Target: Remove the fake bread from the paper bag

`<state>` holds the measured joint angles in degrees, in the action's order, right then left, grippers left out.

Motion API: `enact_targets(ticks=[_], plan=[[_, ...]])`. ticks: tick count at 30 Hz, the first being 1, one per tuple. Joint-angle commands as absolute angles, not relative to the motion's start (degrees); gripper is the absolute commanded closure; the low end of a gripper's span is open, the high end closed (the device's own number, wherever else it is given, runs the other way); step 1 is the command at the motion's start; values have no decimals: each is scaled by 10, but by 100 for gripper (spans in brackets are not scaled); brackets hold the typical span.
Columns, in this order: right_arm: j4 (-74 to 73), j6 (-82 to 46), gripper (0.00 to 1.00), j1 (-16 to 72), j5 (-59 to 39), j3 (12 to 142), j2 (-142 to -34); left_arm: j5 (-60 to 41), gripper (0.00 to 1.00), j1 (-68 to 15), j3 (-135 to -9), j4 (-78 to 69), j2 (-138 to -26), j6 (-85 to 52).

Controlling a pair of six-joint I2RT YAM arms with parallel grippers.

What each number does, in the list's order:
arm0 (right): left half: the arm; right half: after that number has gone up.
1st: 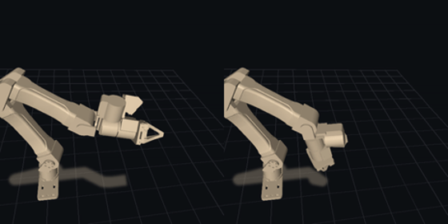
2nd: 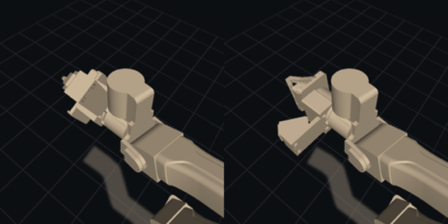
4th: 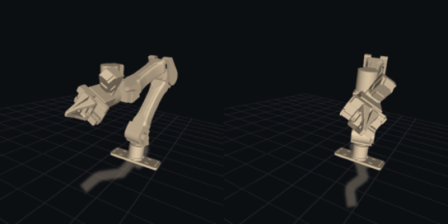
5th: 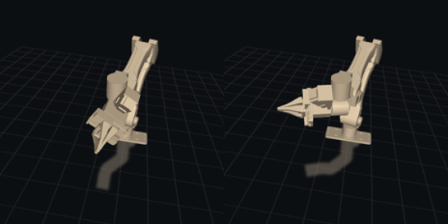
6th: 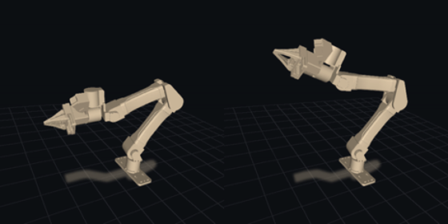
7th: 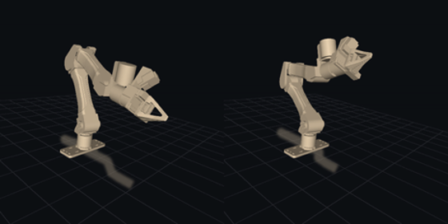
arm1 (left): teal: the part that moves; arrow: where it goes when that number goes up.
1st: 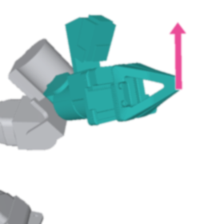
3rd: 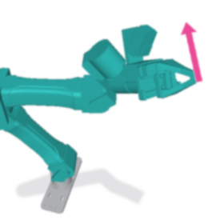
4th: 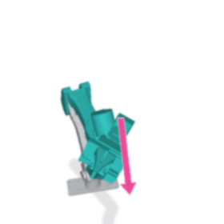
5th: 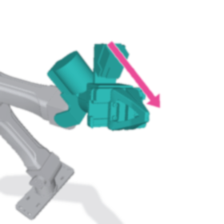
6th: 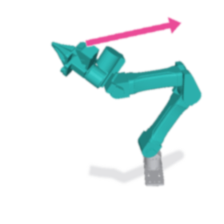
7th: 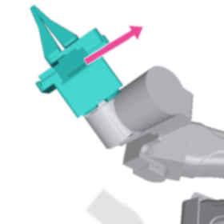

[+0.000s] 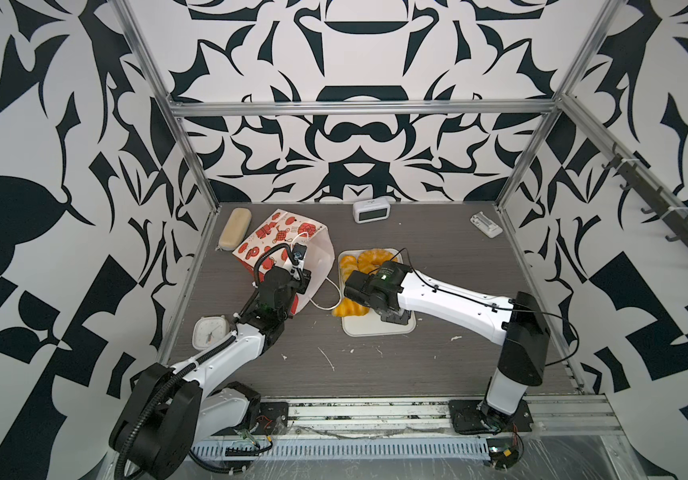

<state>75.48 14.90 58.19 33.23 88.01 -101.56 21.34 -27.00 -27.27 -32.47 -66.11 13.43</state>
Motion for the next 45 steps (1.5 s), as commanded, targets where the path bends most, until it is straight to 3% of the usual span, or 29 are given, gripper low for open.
enact_targets(ticks=[1, 6, 11, 23, 31, 37, 45], plan=[[784, 137, 88, 583, 341, 886, -999, 231, 95, -267, -263, -359, -649, 127], [766, 146, 87, 584, 352, 873, -1018, 230, 95, -267, -264, -359, -650, 127], [731, 154, 75, 582, 351, 876, -1017, 230, 95, -268, -263, -357, -650, 127], [687, 141, 63, 576, 354, 856, -966, 226, 95, -267, -265, -360, -654, 127], [650, 109, 64, 575, 314, 817, -886, 227, 95, -267, -265, -360, -651, 125], [659, 66, 78, 576, 224, 760, -844, 237, 95, -268, -262, -367, -647, 125], [608, 11, 81, 621, 173, 686, -823, 242, 95, -267, -265, -365, -646, 127]])
